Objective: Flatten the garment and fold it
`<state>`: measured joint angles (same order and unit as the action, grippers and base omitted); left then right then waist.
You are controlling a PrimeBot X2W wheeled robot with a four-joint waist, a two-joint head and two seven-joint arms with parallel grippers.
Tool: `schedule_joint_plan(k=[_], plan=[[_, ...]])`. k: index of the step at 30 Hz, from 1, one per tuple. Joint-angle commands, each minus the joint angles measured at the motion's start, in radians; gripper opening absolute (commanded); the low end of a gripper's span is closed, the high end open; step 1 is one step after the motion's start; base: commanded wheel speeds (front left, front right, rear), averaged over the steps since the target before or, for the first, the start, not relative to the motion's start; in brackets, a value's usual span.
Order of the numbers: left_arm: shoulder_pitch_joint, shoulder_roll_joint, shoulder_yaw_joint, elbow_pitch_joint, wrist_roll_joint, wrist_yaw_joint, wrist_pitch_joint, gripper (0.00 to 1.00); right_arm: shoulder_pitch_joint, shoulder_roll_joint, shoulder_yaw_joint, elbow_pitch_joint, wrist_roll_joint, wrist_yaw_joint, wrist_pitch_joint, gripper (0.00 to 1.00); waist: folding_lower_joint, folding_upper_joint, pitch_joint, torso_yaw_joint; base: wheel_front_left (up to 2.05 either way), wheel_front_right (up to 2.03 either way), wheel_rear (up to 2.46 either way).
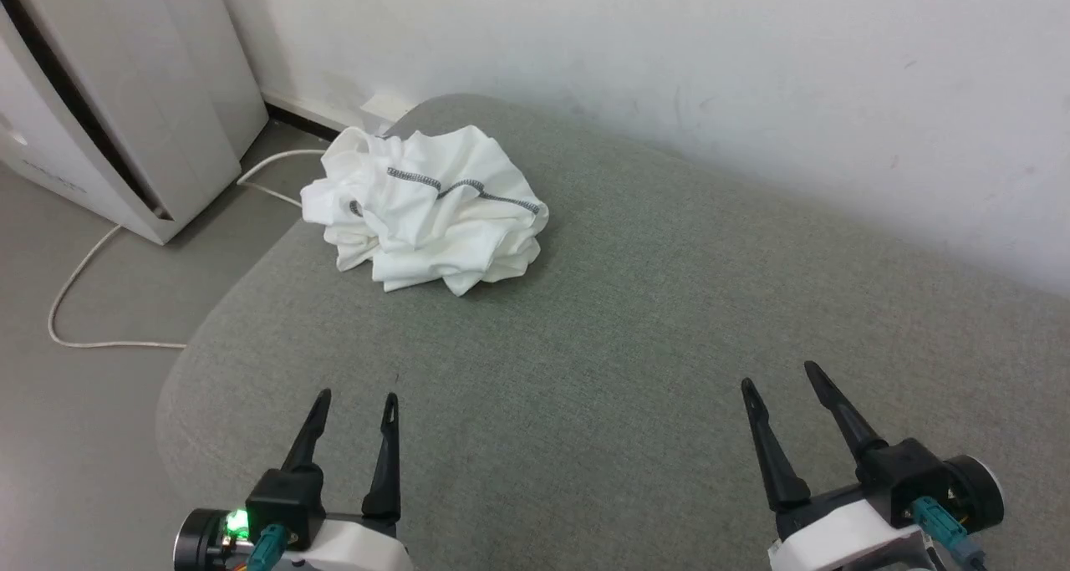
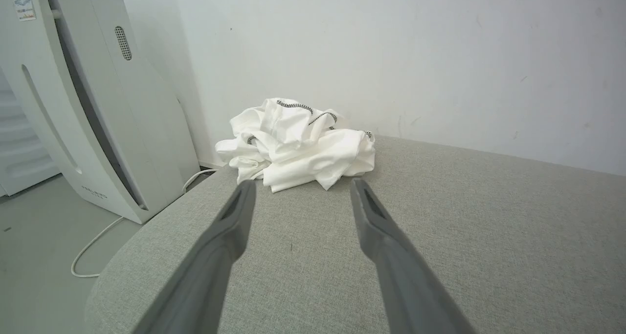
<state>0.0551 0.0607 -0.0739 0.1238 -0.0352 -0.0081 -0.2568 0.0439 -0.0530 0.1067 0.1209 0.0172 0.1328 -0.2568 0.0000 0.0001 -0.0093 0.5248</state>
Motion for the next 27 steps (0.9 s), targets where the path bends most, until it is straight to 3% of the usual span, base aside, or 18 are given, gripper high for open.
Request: schedule_joint_plan(k=[1, 8, 15, 21, 27], plan=[[0.005, 0.005, 0.000, 0.002, 0.000, -0.003, -0.005, 1.00, 0.006, 0.003, 0.000, 0.002, -0.003, -0.002, -0.005, 1.00, 0.0000, -0.0001, 0.002, -0.001, 0.00, 0.00, 0.00], [-0.063, 0.012, 0.003, 0.028, -0.021, -0.026, -0.005, 1.00, -0.020, 0.003, 0.010, -0.011, -0.032, -0.002, -0.005, 1.00, 0.0000, -0.0001, 0.063, -0.031, 0.00, 0.00, 0.00], [-0.351, 0.053, 0.060, 0.145, -0.135, -0.075, 0.077, 1.00, -0.081, 0.003, 0.020, -0.028, -0.098, -0.002, -0.005, 1.00, 0.0000, -0.0001, 0.209, -0.117, 0.00, 0.00, 0.00], [-0.621, 0.166, 0.047, 0.237, -0.198, -0.113, 0.248, 1.00, -0.148, 0.003, 0.027, -0.063, -0.130, -0.002, -0.005, 1.00, 0.0000, -0.0001, 0.345, -0.213, 0.00, 0.00, 0.00], [-0.819, 0.359, -0.103, 0.331, -0.320, -0.122, 0.528, 1.00, -0.198, 0.003, 0.040, -0.098, -0.116, -0.002, -0.005, 1.00, 0.0000, -0.0001, 0.435, -0.301, 0.00, 0.00, 0.00]])
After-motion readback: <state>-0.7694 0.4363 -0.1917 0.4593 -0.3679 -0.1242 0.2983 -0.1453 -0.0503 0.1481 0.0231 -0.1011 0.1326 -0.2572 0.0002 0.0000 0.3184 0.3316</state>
